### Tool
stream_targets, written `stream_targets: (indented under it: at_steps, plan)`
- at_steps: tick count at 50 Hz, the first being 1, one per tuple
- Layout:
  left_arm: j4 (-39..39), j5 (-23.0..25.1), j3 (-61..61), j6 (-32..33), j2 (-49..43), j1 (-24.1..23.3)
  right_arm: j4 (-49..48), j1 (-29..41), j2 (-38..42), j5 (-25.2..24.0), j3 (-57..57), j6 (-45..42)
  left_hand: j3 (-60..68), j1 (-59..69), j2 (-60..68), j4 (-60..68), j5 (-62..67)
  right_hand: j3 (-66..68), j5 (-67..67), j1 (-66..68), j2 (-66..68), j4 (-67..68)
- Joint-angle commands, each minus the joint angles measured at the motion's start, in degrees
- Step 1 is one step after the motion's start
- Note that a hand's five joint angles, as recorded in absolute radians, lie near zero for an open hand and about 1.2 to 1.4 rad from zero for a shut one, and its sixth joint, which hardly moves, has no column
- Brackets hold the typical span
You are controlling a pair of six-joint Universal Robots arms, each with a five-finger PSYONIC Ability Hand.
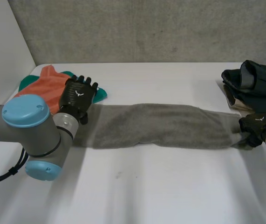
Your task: Fold the laundry.
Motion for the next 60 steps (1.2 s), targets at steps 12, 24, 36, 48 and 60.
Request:
stream_targets:
  at_steps: [12, 24, 36, 48, 60]
  plan:
    - [-0.2, 0.0, -3.6, 0.1, 4.7, 0.4, -2.8, -11.5, -6.6, 6.6, -2.2, -26.1, -1.7, -1.0, -1.4, -1.4, -2.4, 14.0, 14.4, 16.4, 13.4, 14.0]
    - [-0.2, 0.0, -6.7, -0.1, 8.8, 0.9, -16.3, 16.1, -9.8, 1.5, -5.7, -17.2, -1.8, -1.1, -1.6, -1.6, -2.5, 14.0, 14.4, 16.4, 13.4, 14.0]
    - [-0.2, -0.1, -8.5, -0.1, 9.4, 1.4, -31.8, 39.9, 8.9, -15.2, -9.9, -17.5, -1.8, -1.1, -1.6, -1.6, -2.5, 14.0, 14.4, 16.4, 13.4, 14.0]
    - [0.2, -0.1, -7.1, -0.1, 8.9, -0.2, -29.4, 39.4, 3.6, -7.3, -5.1, -6.5, -1.8, -1.1, -1.6, -1.6, -2.5, -56.0, -55.6, -53.6, -56.6, -56.0]
    - [0.4, -0.1, -3.4, -0.1, 7.9, -4.4, -3.0, 24.4, -5.1, 2.0, 1.3, 10.9, -1.8, -1.1, -1.6, -1.6, -2.5, -56.0, -55.6, -53.6, -56.6, -56.0]
